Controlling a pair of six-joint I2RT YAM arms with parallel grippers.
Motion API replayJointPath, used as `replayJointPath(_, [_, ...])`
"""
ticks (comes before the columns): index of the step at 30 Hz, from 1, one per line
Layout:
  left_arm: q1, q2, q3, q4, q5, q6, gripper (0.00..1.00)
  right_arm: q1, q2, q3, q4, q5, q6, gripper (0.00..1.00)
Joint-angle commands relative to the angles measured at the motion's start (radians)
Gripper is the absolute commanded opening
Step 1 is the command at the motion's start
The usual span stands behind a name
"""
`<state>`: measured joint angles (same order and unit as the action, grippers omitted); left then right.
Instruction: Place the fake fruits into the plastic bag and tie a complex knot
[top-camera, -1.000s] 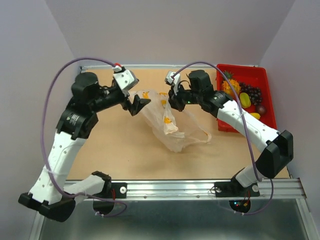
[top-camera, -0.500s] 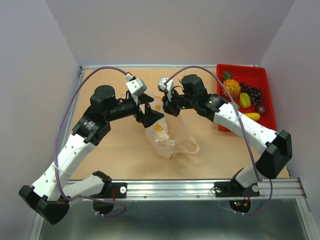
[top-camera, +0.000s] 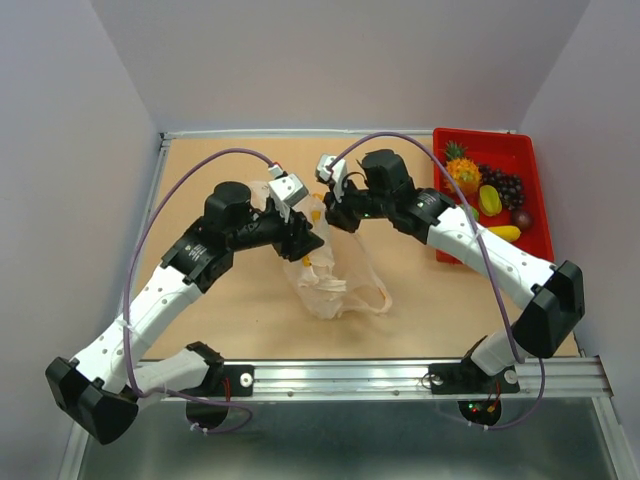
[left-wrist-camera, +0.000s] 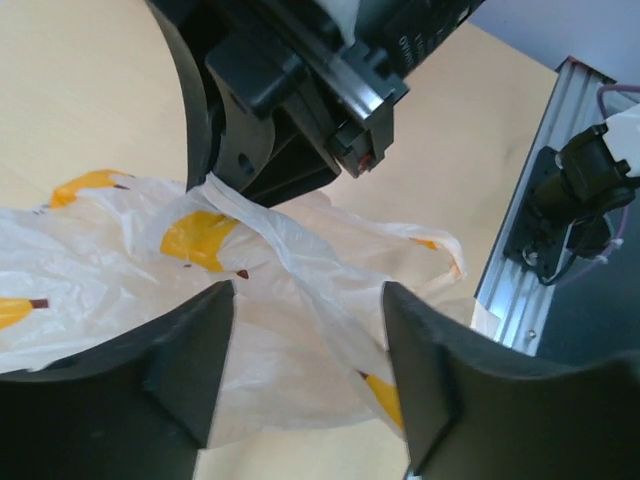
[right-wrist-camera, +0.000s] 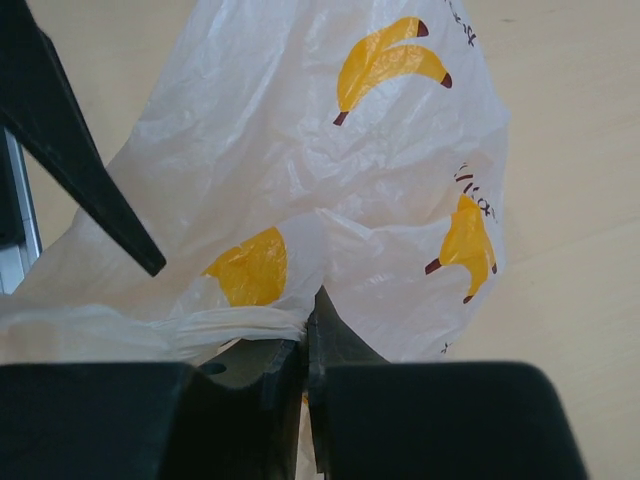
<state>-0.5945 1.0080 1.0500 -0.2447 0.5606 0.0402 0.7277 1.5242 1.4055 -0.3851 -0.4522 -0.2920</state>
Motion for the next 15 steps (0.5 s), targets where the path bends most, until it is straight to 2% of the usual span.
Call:
replayJointPath(1, [-0.005,0.007,-0.024,0.004,-0.04,0.015,0.55,0.007,-0.053,0.021,0.018,-0.017,0.017,0.12])
replayJointPath(2, [-0.005,0.014,-0.025,-0.011,-0.056,0.016,0.4,0.007,-0.058,0.02,0.02,-0.022,0.022,0.13])
replayJointPath(3, [-0.004,0.015,-0.024,-0.019,-0.056,0.017,0.3,0.007,-0.059,0.016,0.02,-0.023,0.027,0.15])
replayJointPath(4, [-0.005,0.018,-0.019,-0.025,-0.048,0.018,0.19,0.007,-0.062,0.009,0.018,-0.019,0.036,0.21])
replayJointPath(5, [0.001,0.02,-0.013,-0.034,-0.015,0.015,0.0,0.007,-0.071,-0.002,0.018,-0.008,0.04,0.28])
replayJointPath(6, [0.008,0.008,-0.001,-0.01,0.043,-0.014,0.0,0.007,-0.078,-0.035,0.017,0.027,0.045,0.44])
replayJointPath(9, [0.047,-0.068,-0.024,0.088,0.111,-0.094,0.0,0.007,-0.124,-0.114,0.008,0.118,0.037,0.73])
replayJointPath(10, [0.05,-0.089,-0.033,0.143,0.134,-0.121,0.0,0.007,-0.136,-0.17,0.006,0.136,0.03,0.86])
replayJointPath(12, [0.052,-0.121,-0.047,0.156,0.168,-0.12,0.0,0.007,-0.176,-0.227,0.005,0.173,0.021,0.92])
replayJointPath(13, [0.053,-0.121,-0.047,0.15,0.182,-0.118,0.0,0.007,-0.183,-0.25,0.006,0.184,0.014,0.99])
replayJointPath(15, [0.065,-0.117,-0.035,0.114,0.241,-0.105,0.0,0.006,-0.191,-0.299,0.009,0.207,0.001,1.0])
